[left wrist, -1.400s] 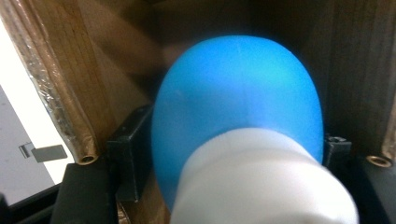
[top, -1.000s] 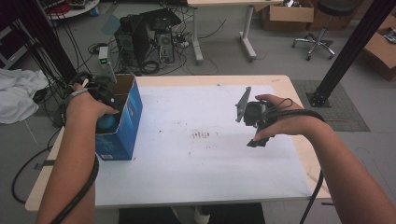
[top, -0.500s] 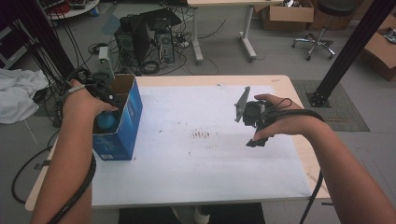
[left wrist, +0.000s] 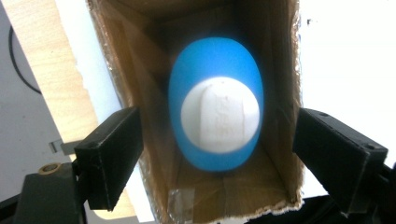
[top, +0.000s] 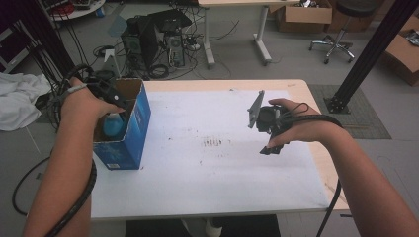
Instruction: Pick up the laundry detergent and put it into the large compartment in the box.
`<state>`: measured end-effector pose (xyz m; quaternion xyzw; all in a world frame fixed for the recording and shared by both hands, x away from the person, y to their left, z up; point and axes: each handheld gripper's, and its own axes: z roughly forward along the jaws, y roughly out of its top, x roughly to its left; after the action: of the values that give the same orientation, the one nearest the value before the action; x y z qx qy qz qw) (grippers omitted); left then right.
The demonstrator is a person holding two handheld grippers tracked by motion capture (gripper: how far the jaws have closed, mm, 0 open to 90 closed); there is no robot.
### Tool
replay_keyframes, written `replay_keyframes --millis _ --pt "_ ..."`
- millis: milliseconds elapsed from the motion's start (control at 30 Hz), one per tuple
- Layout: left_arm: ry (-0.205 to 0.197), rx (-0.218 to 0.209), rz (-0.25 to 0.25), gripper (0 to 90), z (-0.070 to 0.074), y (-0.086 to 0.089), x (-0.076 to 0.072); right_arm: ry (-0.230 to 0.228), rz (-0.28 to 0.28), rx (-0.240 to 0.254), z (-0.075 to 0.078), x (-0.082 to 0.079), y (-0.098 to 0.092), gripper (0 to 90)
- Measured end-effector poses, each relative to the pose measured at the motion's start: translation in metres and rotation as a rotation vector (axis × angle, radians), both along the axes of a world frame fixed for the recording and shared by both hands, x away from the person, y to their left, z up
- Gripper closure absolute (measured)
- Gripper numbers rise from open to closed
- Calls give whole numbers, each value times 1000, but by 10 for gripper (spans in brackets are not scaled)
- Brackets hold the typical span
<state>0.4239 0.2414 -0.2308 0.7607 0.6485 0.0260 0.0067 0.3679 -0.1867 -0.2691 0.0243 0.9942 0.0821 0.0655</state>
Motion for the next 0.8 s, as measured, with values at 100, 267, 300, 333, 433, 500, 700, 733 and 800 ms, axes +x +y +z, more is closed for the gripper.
replay_keyframes --millis 100,267,300,333,433,500,700,733,800 --pt "-6 5 -10 158 6 -2 -2 -1 0 -1 1 0 -1 158" --pt "-18 13 -33 126 14 -8 -4 -3 -2 2 2 0 -3 158" --pt "-16 11 -33 114 16 -10 -5 -2 -3 3 2 0 -3 158" --pt "-15 13 -41 113 17 -11 -6 2 -1 2 2 0 -3 158" --pt "-16 14 -52 101 20 -16 -7 0 0 6 2 0 -2 158" --pt "-15 20 -59 85 21 -18 -7 -3 0 7 3 0 -2 158" --pt "-17 28 -89 48 26 -28 -9 -3 1 7 3 -1 -2 158" --pt "-19 28 -92 43 27 -30 -9 -2 2 7 3 -1 -2 158" --pt "-23 28 -103 40 28 -33 -10 -3 0 8 3 -2 -2 158"
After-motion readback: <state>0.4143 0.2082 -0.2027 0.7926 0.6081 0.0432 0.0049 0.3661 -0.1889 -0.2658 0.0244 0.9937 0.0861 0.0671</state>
